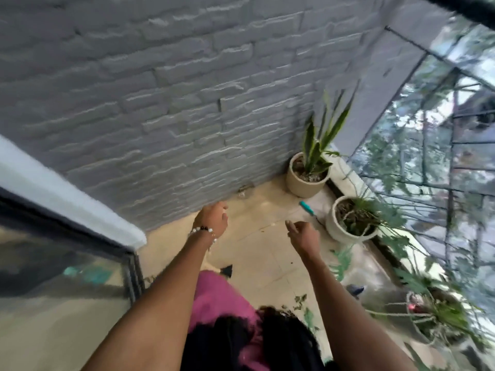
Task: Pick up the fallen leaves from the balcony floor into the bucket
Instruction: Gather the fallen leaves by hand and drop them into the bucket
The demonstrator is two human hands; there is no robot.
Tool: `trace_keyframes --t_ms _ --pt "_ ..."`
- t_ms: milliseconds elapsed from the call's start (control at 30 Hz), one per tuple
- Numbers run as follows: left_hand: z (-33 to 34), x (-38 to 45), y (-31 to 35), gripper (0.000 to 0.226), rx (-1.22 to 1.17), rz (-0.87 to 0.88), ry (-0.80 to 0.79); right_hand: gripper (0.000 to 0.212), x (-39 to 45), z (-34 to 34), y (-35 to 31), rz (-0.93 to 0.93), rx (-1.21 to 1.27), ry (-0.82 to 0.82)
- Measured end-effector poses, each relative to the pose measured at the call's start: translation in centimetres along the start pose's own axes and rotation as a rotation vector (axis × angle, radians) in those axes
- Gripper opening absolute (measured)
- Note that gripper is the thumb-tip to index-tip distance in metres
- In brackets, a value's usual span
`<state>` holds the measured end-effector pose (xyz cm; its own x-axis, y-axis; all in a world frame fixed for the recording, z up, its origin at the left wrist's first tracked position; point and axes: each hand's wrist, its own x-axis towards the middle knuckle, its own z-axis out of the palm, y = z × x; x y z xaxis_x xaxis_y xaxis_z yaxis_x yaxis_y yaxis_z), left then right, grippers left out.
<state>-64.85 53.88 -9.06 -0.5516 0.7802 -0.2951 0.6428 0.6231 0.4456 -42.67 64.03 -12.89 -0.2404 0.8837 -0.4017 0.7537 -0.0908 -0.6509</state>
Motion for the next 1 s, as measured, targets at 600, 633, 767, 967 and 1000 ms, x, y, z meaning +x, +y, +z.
trace_keyframes --t_ms 600,633,767,967,1000 --pt "11.7 17.8 26.8 0.029 0.384 0.892 -0.515 0.037 3.1 -8.0 10.3 0.701 0.414 0.551" --pt "12.1 18.6 27.8 0.03 0.429 0.928 -0.54 0.037 3.2 -7.7 11.4 0.761 0.464 0.592" --pt "13.4 21.7 31.3 0.03 0.554 1.043 -0.629 0.03 4.0 -5.5 14.6 0.929 0.681 0.798" --pt "16.6 18.2 35.4 0.032 0.686 1.239 -0.756 0.033 1.3 -4.4 11.3 1.107 0.857 1.014" --pt "17.2 16.9 35.8 0.032 0.697 1.285 -0.794 0.032 0.5 -3.5 11.6 1.151 0.914 1.053"
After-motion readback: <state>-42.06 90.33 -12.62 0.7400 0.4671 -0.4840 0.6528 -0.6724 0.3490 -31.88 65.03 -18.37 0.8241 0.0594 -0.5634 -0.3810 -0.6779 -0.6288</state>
